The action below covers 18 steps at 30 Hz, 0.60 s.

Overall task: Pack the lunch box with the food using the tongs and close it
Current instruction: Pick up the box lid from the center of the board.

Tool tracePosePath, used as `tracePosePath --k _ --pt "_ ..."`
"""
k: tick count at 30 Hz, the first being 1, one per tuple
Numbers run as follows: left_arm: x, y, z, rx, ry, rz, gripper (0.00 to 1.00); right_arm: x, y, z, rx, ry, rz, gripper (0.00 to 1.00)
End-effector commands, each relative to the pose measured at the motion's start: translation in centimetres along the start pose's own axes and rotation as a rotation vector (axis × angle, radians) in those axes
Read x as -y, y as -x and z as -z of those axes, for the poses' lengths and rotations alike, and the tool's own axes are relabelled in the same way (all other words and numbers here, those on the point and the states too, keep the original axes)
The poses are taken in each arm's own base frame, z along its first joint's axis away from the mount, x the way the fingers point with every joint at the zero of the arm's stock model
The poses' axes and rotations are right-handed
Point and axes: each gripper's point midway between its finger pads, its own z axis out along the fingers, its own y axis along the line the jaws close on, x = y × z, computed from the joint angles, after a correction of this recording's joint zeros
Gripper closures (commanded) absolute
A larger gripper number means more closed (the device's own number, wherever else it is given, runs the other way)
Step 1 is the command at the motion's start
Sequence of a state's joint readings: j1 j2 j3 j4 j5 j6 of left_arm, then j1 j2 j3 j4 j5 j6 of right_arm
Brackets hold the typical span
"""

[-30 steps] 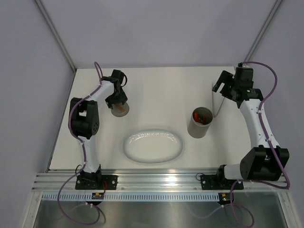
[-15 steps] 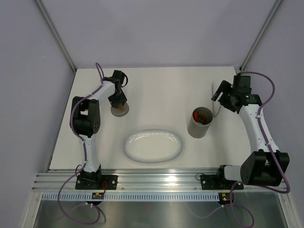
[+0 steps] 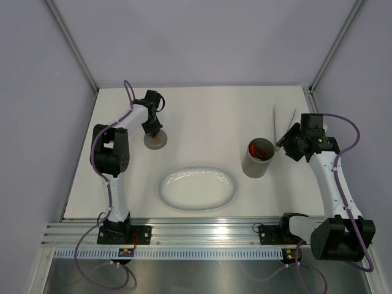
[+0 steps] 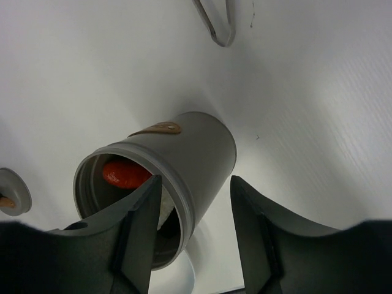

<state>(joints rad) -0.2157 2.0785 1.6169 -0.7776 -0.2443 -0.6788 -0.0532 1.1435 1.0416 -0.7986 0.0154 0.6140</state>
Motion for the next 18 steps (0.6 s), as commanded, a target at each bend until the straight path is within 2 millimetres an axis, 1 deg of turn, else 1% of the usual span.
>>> tracePosePath --k 1,4,5,7,8,10,12,14,17,18 --pt "-0.1 0.9 1.2 0.035 -0.021 -0.011 1.00 0.6 -1.1 0.3 -0.007 -0.020 -0.074 0.45" --pt "0.1 1.0 2.0 0.040 -0.049 -0.028 1.00 1.3 -1.4 0.3 -0.003 -0.047 -0.109 0.50" --pt "0.2 1.2 2.8 0.048 -0.068 -0.033 1.00 1.5 -1.5 0.4 -0.002 -0.055 -0.115 0.52" --pt "0.3 1.3 3.6 0.053 -0.089 -0.039 1.00 1.8 -1.3 0.5 0.013 -0.073 -0.123 0.56" --pt "0.5 1.5 4.5 0.063 -0.111 -0.047 1.00 2.1 -1.2 0.7 0.023 -0.084 -0.126 0.57" --pt "0.5 1.6 5.2 0.071 -0.128 -0.052 1.00 2.1 -1.0 1.0 0.033 -0.090 -0.128 0.59" --pt "0.6 1.9 6.4 0.085 -0.152 -0.057 1.00 2.3 -1.0 1.3 0.036 -0.093 -0.129 0.64" --pt "0.9 2.0 7.7 0.097 -0.183 -0.062 1.00 2.7 -1.5 1.2 0.023 -0.108 -0.132 0.68" --pt "1.1 2.4 9.2 0.113 -0.217 -0.068 1.00 3.6 -2.4 0.8 0.003 -0.137 -0.145 0.72" --pt "1.2 2.7 10.1 0.130 -0.236 -0.068 1.00 3.6 -2.6 0.7 0.002 -0.136 -0.147 0.73"
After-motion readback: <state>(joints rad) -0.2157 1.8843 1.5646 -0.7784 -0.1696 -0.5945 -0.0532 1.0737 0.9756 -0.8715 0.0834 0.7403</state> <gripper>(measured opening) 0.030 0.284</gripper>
